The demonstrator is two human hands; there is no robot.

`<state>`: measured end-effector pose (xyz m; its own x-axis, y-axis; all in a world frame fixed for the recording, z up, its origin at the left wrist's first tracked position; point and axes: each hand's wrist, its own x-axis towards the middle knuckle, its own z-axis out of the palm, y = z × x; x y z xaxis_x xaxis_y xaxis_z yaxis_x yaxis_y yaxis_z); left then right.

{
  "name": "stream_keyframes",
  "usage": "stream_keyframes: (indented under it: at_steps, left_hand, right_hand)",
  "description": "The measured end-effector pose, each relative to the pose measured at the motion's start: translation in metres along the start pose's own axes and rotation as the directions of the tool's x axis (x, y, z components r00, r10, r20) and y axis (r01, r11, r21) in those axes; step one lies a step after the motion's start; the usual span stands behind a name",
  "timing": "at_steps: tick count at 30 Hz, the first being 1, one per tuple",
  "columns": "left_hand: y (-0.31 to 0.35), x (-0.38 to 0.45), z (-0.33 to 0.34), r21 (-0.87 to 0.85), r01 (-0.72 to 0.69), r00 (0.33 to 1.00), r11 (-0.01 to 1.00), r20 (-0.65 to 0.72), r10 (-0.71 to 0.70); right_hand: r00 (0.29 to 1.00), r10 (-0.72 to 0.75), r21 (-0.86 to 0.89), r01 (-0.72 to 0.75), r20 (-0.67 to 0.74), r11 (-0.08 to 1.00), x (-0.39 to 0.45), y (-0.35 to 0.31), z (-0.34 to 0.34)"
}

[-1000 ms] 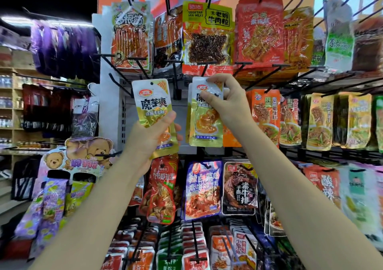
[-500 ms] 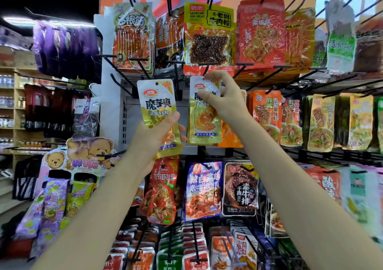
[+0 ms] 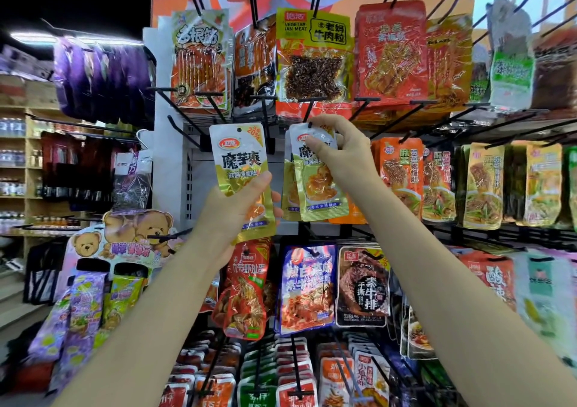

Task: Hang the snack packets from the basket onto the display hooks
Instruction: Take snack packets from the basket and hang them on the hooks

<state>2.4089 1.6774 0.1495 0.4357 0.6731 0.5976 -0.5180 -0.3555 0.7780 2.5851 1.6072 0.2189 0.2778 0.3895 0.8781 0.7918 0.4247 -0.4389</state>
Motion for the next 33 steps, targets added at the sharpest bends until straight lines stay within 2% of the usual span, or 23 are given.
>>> stream_keyframes:
  at_steps: [4,7,9,10,12,14,19,24,33]
  left_hand:
    - [-0.001,0.002,0.001,0.004,0.034,0.999,0.999,0.006,-0.034]
    - [0.000,0.005,0.001,-0.047,0.051,0.999,0.998,0.014,-0.050]
    - [-0.003,0.009,0.002,-0.054,0.013,1.000,0.998,0.018,-0.012]
    - [-0.005,0.012,0.003,-0.047,-0.006,1.000,0.999,0.024,0.007]
    - [-0.008,0.017,0.008,-0.009,-0.023,0.997,1.000,0.070,0.023]
    - [-0.009,0.022,0.017,0.048,-0.037,0.993,0.998,0.114,0.031]
    - [-0.007,0.042,0.032,0.136,-0.101,0.992,0.985,0.085,0.090]
    - [-0.007,0.056,0.033,0.240,-0.133,0.991,0.962,0.061,0.121]
    - [-0.013,0.064,0.032,0.205,-0.109,0.994,0.973,0.040,0.103]
  right_hand:
    - [1.000,0.029,-0.234,-0.028,0.000,0.972,-0.001,0.000,0.000]
    - [0.987,-0.110,-0.323,0.068,-0.114,0.944,-0.009,0.002,-0.002]
    - [0.978,-0.148,-0.268,0.105,-0.148,0.958,-0.015,0.000,-0.004]
    - [0.987,-0.109,-0.185,0.086,-0.118,0.979,-0.018,-0.003,-0.004]
    - [0.999,0.035,0.033,-0.035,0.010,0.999,-0.020,-0.011,-0.002]
    - [0.986,0.130,0.147,-0.145,0.108,0.978,-0.016,-0.013,0.001]
    - [0.982,0.187,0.188,-0.185,0.012,0.964,0.004,-0.014,0.004]
    - [0.976,0.215,0.145,-0.216,0.022,0.965,0.013,-0.009,0.004]
    - [0.980,0.196,0.291,-0.180,-0.028,0.940,0.016,-0.002,0.017]
